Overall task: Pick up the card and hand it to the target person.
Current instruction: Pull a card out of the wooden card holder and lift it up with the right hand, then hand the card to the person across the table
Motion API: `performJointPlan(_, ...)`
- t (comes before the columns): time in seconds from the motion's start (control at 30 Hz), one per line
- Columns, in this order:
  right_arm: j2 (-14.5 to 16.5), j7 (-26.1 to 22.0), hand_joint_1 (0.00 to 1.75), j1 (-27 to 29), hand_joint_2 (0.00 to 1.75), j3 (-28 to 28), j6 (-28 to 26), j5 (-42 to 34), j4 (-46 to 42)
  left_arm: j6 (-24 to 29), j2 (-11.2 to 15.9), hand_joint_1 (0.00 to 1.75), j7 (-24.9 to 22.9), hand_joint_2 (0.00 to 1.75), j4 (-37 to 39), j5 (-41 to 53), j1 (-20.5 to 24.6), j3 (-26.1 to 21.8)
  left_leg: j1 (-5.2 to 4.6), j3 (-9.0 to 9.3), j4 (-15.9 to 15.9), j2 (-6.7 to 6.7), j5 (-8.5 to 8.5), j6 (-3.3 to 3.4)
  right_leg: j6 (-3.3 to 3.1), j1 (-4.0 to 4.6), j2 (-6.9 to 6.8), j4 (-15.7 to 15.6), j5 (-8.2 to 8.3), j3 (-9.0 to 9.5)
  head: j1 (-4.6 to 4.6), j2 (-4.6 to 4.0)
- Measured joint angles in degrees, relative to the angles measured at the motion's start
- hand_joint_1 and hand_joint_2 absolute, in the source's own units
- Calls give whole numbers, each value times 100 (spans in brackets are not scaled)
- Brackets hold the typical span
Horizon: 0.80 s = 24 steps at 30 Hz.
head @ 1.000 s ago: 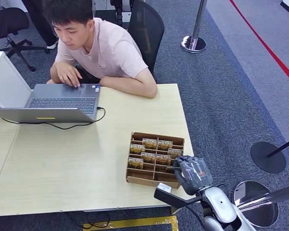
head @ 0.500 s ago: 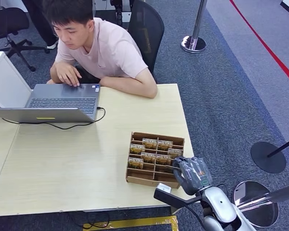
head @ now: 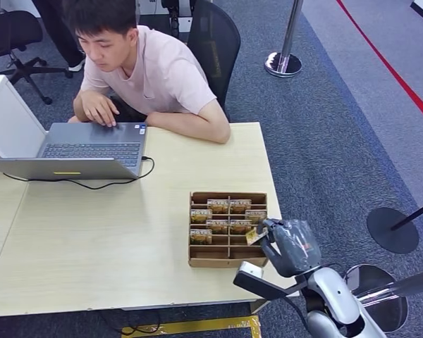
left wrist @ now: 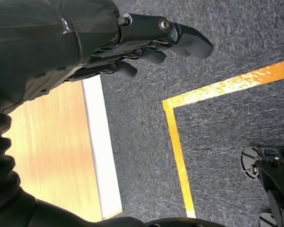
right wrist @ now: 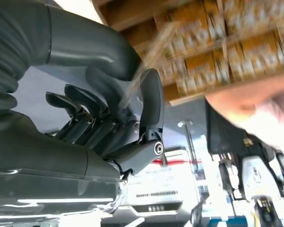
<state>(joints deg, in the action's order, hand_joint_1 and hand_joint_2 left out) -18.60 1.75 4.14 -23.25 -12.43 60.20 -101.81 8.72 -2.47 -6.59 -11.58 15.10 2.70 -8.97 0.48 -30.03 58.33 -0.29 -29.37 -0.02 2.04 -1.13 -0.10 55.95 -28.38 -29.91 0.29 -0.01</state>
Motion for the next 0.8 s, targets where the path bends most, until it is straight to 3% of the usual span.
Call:
performJointPlan(0.57,-56,-513,175,-329,175,267,-489,-616,-570,-16,-1,0,-36,175,0,-33,1,-102,0,1,0,0,0,0,0,0,0,0,0,1,-1,-1)
performJointPlan(0.8,253,-861,175,-761,175,99,-385,-910,-110,-66,-3,0,20,175,0,52,3,-126,4,-9,-2,3,0,0,0,3,3,3,0,1,-1,0)
